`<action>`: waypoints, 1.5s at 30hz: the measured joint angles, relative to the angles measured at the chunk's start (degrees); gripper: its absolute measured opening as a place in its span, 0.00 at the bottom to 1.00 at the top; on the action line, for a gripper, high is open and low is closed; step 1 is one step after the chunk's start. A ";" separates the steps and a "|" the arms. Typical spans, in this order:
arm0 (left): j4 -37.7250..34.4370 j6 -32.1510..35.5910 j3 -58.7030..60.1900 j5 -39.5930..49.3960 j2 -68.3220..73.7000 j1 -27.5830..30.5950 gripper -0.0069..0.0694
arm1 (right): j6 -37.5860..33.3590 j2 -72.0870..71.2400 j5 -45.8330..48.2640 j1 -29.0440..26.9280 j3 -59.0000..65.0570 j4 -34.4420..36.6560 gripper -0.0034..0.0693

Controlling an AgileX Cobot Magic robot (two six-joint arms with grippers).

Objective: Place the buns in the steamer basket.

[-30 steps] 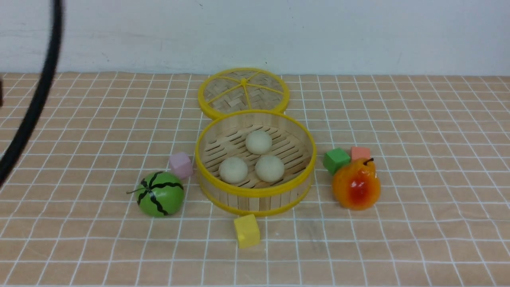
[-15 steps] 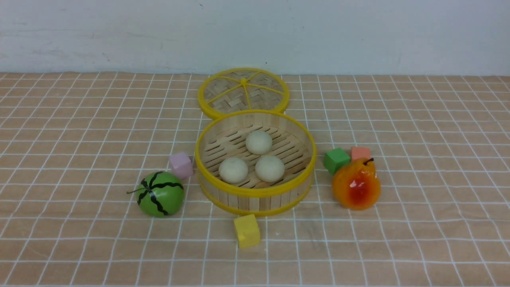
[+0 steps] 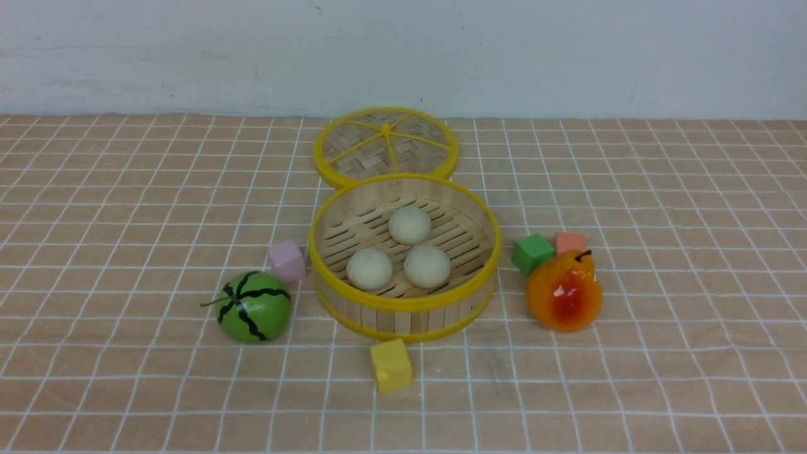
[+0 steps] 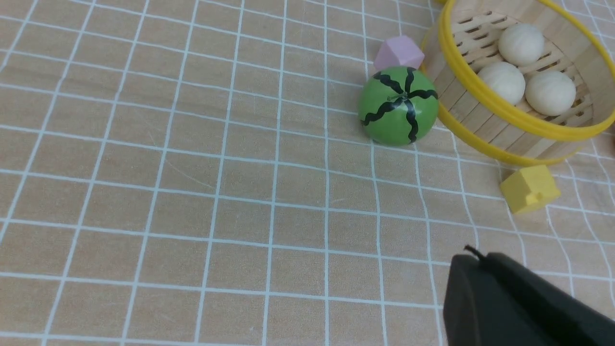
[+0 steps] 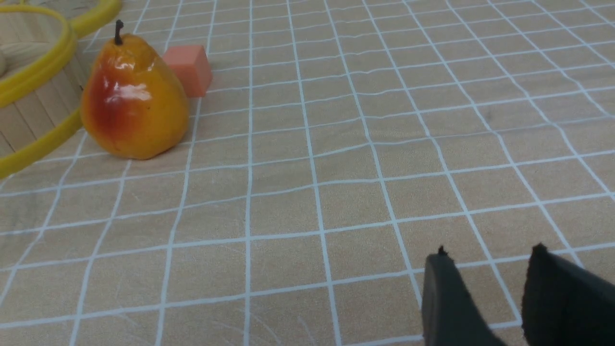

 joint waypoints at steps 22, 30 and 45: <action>4.85 2.34 3.62 -6.14 -3.27 1.66 0.08 | 0.00 0.00 0.00 0.00 0.00 0.00 0.38; 3.34 9.10 16.48 -21.90 -14.80 14.02 0.09 | 0.00 0.00 0.00 0.00 0.00 0.00 0.38; -5.29 12.34 38.65 -31.91 -22.43 20.84 0.10 | 0.00 0.00 0.00 0.00 0.00 0.00 0.38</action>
